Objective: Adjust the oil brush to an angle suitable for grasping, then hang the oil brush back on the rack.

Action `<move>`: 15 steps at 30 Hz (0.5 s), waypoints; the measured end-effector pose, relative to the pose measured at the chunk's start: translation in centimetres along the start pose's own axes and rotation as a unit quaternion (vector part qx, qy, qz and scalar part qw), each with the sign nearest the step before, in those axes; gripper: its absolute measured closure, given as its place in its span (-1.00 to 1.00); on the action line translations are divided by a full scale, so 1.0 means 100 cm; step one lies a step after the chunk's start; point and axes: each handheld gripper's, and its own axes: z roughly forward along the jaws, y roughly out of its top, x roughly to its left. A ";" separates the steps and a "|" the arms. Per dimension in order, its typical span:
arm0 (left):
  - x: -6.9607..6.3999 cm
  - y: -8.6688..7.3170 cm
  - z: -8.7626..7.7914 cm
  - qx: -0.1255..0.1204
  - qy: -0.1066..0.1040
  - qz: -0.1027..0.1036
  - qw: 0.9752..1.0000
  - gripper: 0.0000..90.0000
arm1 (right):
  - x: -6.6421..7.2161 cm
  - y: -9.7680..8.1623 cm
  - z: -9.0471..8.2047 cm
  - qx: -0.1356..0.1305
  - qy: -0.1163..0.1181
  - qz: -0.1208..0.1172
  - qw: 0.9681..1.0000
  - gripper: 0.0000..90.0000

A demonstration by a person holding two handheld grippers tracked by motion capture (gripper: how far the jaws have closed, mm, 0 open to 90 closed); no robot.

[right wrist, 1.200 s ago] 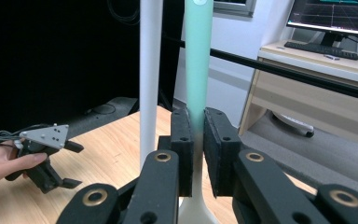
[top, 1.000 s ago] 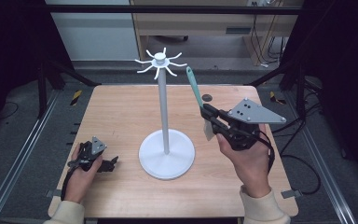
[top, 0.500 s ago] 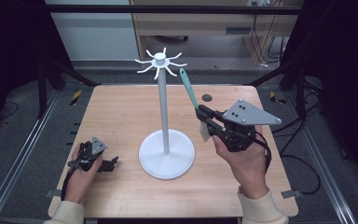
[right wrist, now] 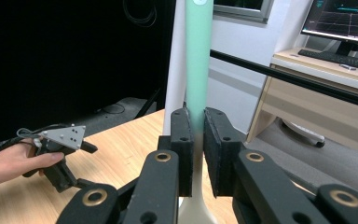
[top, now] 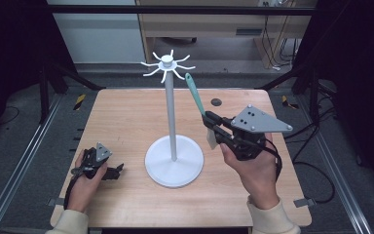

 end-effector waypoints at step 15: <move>0.000 0.000 0.000 0.000 0.000 0.000 1.000 -0.93 | 0.004 0.003 0.002 0.003 0.007 -0.005 1.000 0.84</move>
